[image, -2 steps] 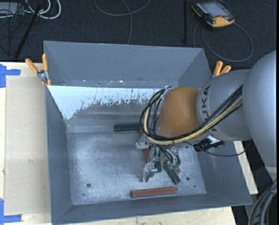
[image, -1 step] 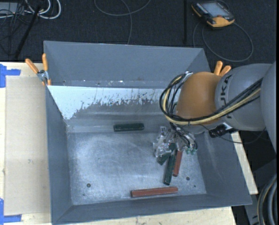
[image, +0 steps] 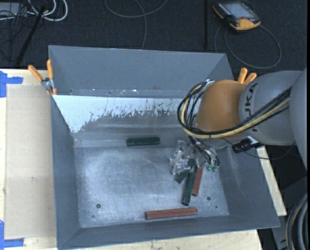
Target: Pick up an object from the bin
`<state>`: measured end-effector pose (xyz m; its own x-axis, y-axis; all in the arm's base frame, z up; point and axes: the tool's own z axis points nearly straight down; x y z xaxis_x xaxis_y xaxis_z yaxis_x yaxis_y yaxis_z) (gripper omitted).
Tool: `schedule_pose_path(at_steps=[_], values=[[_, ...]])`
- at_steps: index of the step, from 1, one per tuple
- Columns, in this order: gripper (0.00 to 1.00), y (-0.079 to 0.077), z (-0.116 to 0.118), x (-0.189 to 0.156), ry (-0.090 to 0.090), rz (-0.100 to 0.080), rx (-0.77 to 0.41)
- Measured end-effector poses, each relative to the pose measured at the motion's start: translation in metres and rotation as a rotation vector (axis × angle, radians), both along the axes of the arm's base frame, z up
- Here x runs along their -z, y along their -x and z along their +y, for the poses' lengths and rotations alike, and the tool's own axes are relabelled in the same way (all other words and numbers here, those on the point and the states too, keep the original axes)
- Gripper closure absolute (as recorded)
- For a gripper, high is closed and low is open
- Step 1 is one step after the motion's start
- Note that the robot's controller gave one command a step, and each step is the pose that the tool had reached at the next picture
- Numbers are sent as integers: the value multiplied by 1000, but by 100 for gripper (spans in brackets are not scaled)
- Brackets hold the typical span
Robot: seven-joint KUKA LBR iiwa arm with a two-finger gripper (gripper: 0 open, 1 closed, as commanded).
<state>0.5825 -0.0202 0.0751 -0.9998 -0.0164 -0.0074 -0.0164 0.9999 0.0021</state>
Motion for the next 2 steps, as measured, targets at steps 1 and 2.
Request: schedule_pose_path(at_steps=[1, 2], values=[[100, 2, 7, -25, 2, 10, -23], [0, 4, 5, -50, 2, 7, -70]])
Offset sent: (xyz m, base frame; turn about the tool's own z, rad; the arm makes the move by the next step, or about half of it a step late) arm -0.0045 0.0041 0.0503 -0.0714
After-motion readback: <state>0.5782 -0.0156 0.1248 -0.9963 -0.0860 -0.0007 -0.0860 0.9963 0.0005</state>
